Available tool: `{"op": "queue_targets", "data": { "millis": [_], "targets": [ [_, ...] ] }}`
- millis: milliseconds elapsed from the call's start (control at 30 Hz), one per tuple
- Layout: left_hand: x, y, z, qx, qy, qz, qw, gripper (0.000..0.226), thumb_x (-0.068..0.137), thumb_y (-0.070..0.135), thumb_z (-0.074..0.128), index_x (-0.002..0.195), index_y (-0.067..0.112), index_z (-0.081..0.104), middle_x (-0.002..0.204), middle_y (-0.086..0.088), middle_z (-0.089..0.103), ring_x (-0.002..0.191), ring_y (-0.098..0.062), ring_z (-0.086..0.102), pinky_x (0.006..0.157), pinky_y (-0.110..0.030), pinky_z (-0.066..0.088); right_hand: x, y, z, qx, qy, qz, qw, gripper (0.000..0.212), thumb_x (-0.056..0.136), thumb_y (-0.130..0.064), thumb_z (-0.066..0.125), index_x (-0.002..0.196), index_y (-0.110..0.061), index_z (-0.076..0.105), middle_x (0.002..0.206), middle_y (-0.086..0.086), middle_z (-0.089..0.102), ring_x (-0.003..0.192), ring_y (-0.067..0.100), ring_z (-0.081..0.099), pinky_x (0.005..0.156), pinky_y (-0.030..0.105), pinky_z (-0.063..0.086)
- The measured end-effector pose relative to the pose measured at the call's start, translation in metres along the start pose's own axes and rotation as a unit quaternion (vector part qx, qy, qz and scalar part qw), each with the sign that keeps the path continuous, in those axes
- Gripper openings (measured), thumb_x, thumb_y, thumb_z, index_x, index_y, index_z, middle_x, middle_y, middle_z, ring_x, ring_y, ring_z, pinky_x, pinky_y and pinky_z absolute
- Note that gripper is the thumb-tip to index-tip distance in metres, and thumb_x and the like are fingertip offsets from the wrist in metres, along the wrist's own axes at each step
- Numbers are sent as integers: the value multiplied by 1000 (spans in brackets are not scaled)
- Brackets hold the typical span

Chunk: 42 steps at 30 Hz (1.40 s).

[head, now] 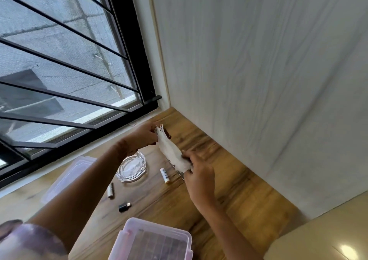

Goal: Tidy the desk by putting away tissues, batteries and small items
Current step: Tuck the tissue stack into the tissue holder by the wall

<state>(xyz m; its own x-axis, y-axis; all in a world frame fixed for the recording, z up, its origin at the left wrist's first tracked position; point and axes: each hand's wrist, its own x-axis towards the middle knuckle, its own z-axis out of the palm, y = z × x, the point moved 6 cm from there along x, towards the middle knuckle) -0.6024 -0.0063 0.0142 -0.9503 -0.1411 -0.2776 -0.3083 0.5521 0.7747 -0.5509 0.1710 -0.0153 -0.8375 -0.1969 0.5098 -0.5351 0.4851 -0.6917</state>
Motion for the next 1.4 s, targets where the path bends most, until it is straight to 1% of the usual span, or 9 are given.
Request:
{"op": "queue_targets", "data": {
  "millis": [167,300,467,533,633,767,1000,1167,1400],
  "targets": [
    [2,-9,-2,-23,-8,-1,1000,42,84,-8,48,61,21,68,87,6,74,93,-15,64,95,-39,48,-3,-11,5,-44,4,-62,997,44,59,-5,84,98,-8,65,89,6,73,74,15,71,59,24,58],
    [-1,-9,-1,-21,-9,15,1000,47,85,-7,48,60,26,70,96,-2,71,93,-16,61,93,-36,47,-4,-9,8,-63,13,-64,996,39,59,-7,83,94,-9,65,83,3,73,69,12,70,55,19,56],
    [-5,2,9,-11,-16,87,996,28,82,-12,56,90,13,66,98,-12,65,83,-11,61,76,-12,49,-3,-1,2,-107,18,-52,993,24,65,-17,73,88,-10,69,80,1,73,66,8,69,56,13,51],
    [-4,0,12,9,-20,111,994,33,82,-6,62,86,26,70,98,-6,69,88,-13,62,81,-19,48,-5,3,5,-121,6,-45,992,24,65,-18,74,88,-11,70,82,0,73,70,7,69,58,13,51],
    [-2,-8,16,25,-11,108,994,42,82,-9,59,75,32,69,79,18,72,77,7,63,75,-9,48,-11,13,8,-102,-15,-11,995,40,60,-16,85,96,-13,69,94,-1,72,83,9,68,66,16,54],
    [-5,-8,18,32,24,106,994,39,82,-14,53,76,23,64,86,10,65,66,15,58,66,-2,45,-18,17,2,-43,3,14,999,31,68,-18,79,97,-13,68,92,-2,70,84,6,65,70,12,52],
    [-5,-18,26,18,32,92,995,37,83,-11,57,78,26,62,86,8,63,73,6,62,70,-4,46,-27,28,3,-22,12,31,999,26,74,-15,75,99,-12,68,91,0,71,85,1,62,69,15,55],
    [-25,-39,28,-78,164,39,983,49,82,-2,63,126,16,50,121,2,50,106,-16,52,90,-30,47,-33,43,4,23,-32,109,993,58,73,-34,74,124,-14,55,119,0,62,108,-1,46,85,12,42],
    [-58,-53,78,-239,222,-55,944,40,88,-5,51,126,8,47,115,1,54,98,-14,55,61,-8,47,-47,64,27,71,-127,183,972,63,77,-39,70,132,-18,47,130,-3,56,122,8,50,98,28,48]
  ]
}}
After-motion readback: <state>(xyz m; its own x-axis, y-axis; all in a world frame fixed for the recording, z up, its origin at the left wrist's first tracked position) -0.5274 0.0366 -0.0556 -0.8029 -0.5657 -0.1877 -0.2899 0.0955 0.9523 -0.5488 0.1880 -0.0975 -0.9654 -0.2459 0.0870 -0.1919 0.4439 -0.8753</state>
